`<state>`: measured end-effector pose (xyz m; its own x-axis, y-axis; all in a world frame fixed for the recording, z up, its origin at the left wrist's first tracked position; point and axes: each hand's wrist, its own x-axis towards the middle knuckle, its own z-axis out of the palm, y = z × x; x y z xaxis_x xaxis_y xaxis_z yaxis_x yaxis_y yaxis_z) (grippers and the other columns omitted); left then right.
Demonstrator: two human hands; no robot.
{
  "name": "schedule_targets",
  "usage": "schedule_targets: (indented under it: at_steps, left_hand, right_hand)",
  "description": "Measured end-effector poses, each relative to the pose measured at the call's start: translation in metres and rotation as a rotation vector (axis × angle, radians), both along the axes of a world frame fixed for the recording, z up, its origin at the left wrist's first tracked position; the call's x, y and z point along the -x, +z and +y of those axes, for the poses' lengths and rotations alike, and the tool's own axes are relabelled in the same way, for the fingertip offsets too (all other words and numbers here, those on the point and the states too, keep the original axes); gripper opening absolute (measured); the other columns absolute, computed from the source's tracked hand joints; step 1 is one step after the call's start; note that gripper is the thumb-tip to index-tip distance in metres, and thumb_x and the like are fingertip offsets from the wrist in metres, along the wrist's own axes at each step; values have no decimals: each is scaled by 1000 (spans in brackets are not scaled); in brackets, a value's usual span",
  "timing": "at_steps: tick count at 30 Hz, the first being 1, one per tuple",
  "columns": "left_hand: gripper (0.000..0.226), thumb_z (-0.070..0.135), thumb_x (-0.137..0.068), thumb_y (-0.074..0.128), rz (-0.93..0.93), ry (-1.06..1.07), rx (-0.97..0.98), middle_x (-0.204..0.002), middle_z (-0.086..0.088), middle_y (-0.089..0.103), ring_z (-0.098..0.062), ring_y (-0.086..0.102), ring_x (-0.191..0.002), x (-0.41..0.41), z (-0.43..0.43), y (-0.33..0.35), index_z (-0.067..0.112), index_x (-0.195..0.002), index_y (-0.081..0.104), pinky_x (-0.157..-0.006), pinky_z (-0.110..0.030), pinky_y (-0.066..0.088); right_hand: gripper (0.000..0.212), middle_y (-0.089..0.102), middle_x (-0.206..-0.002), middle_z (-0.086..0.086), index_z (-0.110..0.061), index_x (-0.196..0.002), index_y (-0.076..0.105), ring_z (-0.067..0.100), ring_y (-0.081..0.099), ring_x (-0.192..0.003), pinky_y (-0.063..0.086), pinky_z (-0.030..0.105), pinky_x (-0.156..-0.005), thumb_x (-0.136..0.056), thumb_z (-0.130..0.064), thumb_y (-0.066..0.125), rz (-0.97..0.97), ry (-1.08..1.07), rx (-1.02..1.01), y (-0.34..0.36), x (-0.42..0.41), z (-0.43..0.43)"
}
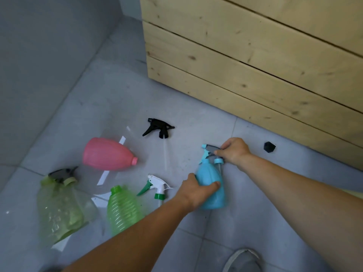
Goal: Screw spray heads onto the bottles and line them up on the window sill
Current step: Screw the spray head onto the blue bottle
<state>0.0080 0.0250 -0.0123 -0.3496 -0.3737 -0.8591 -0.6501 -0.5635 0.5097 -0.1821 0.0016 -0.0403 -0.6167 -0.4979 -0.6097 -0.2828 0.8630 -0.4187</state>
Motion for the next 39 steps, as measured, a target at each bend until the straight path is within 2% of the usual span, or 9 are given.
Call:
schedule_targets:
  at_steps: [9, 12, 16, 19, 21, 25, 28, 33, 39]
  left_hand:
    - [95, 65, -49, 75, 94, 88, -21, -129, -5, 65, -25, 70, -112, -16, 5, 28, 18, -128, 51, -91, -47, 63]
    - [90, 61, -52, 76, 139, 70, 15, -129, -3, 65, -23, 71, -111, -26, 1, 53, 22, -129, 51, -92, -44, 63]
    - [75, 45, -69, 82, 222, 32, 49, -126, -2, 67, -22, 72, -111, -45, -2, 97, 26, -133, 47, -91, -40, 63]
    - [68, 33, -82, 82, 268, -17, 152, -113, 4, 67, -15, 72, -96, -65, -5, 135, 27, -138, 44, -71, -24, 63]
    - [68, 30, -84, 80, 280, -34, 233, -108, 5, 66, -11, 69, -86, -82, -3, 162, 28, -141, 42, -54, -14, 54]
    - [80, 29, -77, 85, 286, -47, 349, -123, -7, 68, -26, 73, -102, -113, -4, 199, 26, -142, 39, -77, -37, 63]
    - [78, 28, -77, 85, 296, -58, 442, -125, -6, 67, -24, 72, -106, -132, -8, 228, 26, -141, 39, -87, -37, 64]
    - [76, 25, -81, 84, 276, -120, 600, -118, -1, 67, -16, 70, -94, -156, -3, 274, 29, -141, 37, -74, -23, 60]
    - [71, 25, -76, 85, 352, -79, 683, -115, 0, 69, -18, 73, -96, -183, 6, 326, 30, -136, 46, -81, -29, 64]
  right_hand:
    - [15, 66, -100, 17, -4, -94, 65, 29, 66, -94, 56, 46, -93, -81, -5, 74, -240, 14, 10, 37, 4, -4]
    - [15, 62, -103, 17, -2, -103, 61, 27, 62, -91, 55, 40, -85, -89, -3, 66, -274, 28, 93, 80, 4, -15]
    - [3, 63, -99, 14, -10, -92, 58, 18, 63, -80, 55, 30, -67, -94, -8, 59, -213, 144, 220, 161, -4, -23]
    - [9, 67, -96, 13, -9, -88, 56, 14, 67, -78, 58, 33, -70, -97, -10, 53, -202, 173, 377, 229, -15, -29]
    - [16, 68, -107, 21, -12, -84, 54, 28, 70, -90, 59, 42, -79, -99, -9, 50, -216, 156, 525, 275, -25, -28]
    - [8, 67, -112, 24, -9, -97, 55, 34, 71, -95, 59, 41, -76, -100, -11, 49, -269, 65, 773, 349, -43, -14]
    - [9, 70, -101, 18, -8, -94, 55, 33, 70, -91, 59, 43, -81, -99, -11, 49, -292, 45, 915, 388, -62, 2]
    - [7, 71, -102, 18, -10, -96, 55, 31, 70, -94, 58, 37, -74, -100, -13, 50, -366, 48, 1042, 424, -96, 25]
    - [9, 72, -102, 17, -9, -98, 57, 32, 70, -94, 58, 47, -86, -100, -11, 49, -433, 131, 1020, 437, -140, 45]
